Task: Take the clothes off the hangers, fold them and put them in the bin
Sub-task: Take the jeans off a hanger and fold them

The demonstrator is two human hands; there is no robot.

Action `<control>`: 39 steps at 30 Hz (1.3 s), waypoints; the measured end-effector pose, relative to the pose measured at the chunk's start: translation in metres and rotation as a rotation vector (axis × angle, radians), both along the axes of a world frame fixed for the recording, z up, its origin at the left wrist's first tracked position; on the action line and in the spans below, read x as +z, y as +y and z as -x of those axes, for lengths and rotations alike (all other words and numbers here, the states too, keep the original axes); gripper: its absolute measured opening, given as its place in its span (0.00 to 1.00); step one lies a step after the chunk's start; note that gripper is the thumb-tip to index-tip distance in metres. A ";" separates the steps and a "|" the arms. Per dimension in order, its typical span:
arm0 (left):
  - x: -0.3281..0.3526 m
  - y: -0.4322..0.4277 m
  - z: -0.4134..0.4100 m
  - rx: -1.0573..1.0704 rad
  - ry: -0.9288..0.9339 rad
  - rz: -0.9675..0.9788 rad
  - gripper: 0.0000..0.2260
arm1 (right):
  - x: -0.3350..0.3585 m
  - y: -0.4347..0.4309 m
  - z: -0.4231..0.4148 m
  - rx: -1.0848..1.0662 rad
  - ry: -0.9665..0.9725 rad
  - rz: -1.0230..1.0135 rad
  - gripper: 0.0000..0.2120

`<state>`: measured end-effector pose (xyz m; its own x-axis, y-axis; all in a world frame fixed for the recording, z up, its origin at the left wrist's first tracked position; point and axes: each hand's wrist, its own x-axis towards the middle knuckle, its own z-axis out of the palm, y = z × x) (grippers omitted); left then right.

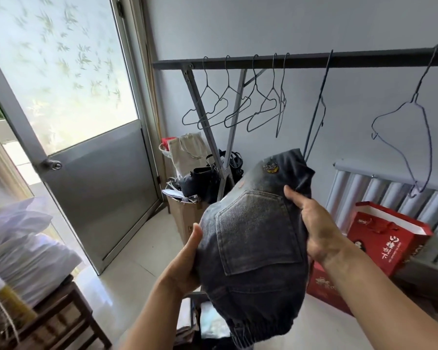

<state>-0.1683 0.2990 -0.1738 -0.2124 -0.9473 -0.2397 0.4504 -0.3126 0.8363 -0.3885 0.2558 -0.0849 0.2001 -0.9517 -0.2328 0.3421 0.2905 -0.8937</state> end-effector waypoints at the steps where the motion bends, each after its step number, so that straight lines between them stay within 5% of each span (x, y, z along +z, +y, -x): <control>1: -0.002 0.001 -0.002 -0.016 0.001 0.040 0.47 | 0.002 -0.001 -0.001 -0.007 -0.009 0.001 0.14; 9: 0.020 -0.002 0.002 0.199 -0.104 0.348 0.35 | 0.001 -0.006 0.001 0.053 -0.126 0.062 0.19; 16: 0.041 -0.011 0.001 0.355 -0.037 0.393 0.39 | -0.021 0.002 0.015 0.492 0.029 0.267 0.44; 21: 0.045 -0.014 -0.003 0.349 -0.080 0.374 0.39 | -0.036 0.005 0.007 0.339 0.266 0.332 0.26; 25: 0.043 -0.012 -0.004 0.310 -0.149 0.378 0.39 | -0.037 0.002 0.000 0.165 0.221 0.299 0.17; 30: 0.035 -0.003 -0.002 0.228 -0.339 0.374 0.53 | -0.029 -0.003 -0.001 0.097 0.133 0.279 0.13; 32: 0.034 -0.003 0.003 0.283 -0.301 0.442 0.51 | -0.030 -0.007 -0.001 0.006 0.126 0.247 0.15; 36: 0.041 -0.006 0.009 0.429 -0.269 0.535 0.45 | -0.032 -0.011 0.002 -0.182 0.331 0.306 0.43; 39: 0.047 -0.009 0.008 0.449 -0.317 0.585 0.42 | -0.031 -0.008 0.005 -0.120 0.370 0.370 0.40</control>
<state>-0.1765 0.2899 -0.1272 0.2136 -0.9167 0.3375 0.1423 0.3710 0.9176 -0.3931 0.2480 -0.1159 0.0533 -0.9947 0.0880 -0.0040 -0.0884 -0.9961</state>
